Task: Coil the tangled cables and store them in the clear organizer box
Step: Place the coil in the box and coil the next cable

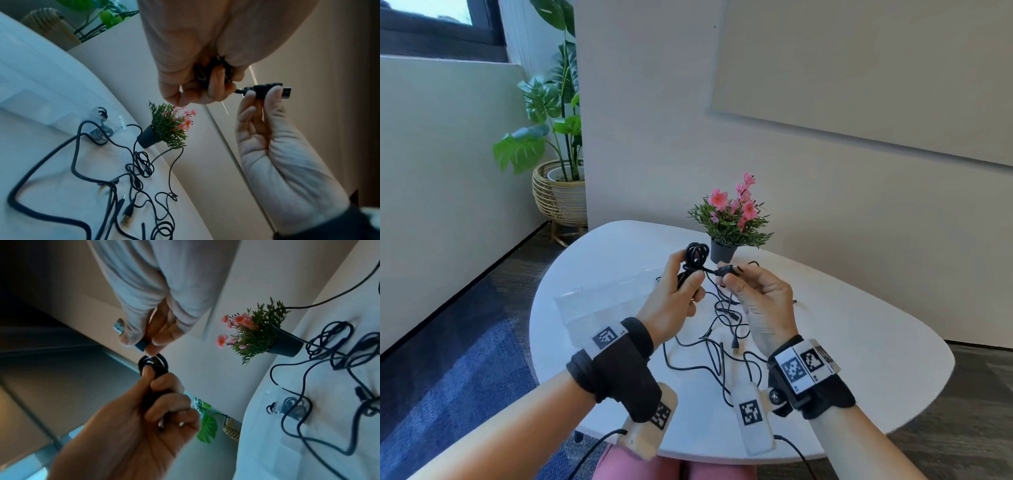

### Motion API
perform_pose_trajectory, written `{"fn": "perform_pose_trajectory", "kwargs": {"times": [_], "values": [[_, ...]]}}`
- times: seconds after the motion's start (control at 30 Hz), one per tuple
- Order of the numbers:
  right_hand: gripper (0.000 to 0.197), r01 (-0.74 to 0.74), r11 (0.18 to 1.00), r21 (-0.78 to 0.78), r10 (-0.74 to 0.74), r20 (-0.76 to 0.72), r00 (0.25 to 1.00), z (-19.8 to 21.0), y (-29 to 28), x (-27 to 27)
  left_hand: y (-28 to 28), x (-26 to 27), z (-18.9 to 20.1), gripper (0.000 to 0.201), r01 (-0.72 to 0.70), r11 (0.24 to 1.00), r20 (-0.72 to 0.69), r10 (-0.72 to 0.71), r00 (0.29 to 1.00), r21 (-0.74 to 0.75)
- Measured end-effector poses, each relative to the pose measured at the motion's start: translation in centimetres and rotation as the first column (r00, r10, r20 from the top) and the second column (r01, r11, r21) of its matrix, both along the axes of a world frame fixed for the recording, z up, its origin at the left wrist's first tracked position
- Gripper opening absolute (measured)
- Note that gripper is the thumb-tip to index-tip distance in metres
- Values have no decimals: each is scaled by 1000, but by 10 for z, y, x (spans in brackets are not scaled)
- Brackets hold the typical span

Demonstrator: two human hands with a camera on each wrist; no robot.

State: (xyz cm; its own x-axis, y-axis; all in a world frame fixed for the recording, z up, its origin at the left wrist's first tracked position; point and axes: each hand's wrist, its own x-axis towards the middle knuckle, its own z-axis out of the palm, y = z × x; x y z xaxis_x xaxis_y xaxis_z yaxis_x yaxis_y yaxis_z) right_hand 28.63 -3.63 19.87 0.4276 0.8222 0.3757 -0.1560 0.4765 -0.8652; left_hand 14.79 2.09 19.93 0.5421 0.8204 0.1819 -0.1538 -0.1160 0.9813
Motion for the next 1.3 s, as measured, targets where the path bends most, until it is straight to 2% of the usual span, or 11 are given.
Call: {"fn": "perform_pose_trajectory", "kwargs": {"times": [0.13,0.27,0.4,0.47,0.53,0.6,0.7,0.83,0.93,1.1,1.3], "values": [[14,117,993,1,-114,248,962,-3,-2,0,-1,1,-4,32,16,1000,-9,-16,1000,3],[19,126,992,11,-108,585,804,1,-3,-1,-2,2,-8,31,-15,997,-10,15,1000,71],[27,166,985,56,-149,769,622,5,1,-7,-2,2,-7,30,-40,991,35,36,999,129],[25,213,971,111,-216,792,571,6,4,-9,-2,2,-7,30,-66,987,54,59,997,144],[19,258,956,137,-267,770,580,7,5,-11,-3,0,-7,31,-83,986,61,74,995,147],[11,283,955,86,-257,715,650,7,4,-10,-4,-2,-10,31,-78,988,54,71,996,136],[25,272,962,-11,-204,630,750,2,2,-5,-3,-5,-15,30,-52,992,-30,56,998,113],[23,269,962,-40,-182,640,747,-12,-2,-6,-2,-5,-20,29,13,998,-35,-10,999,69],[25,270,960,-73,-154,669,727,-21,-4,-3,-1,-6,-27,29,17,993,-75,-8,997,113],[31,305,946,-113,-166,639,751,-33,-5,1,-3,-7,-38,33,68,989,-80,-57,995,135],[34,248,946,-210,-34,695,719,-38,-10,-1,-5,-5,-53,18,73,990,-39,-78,996,-125]]}}
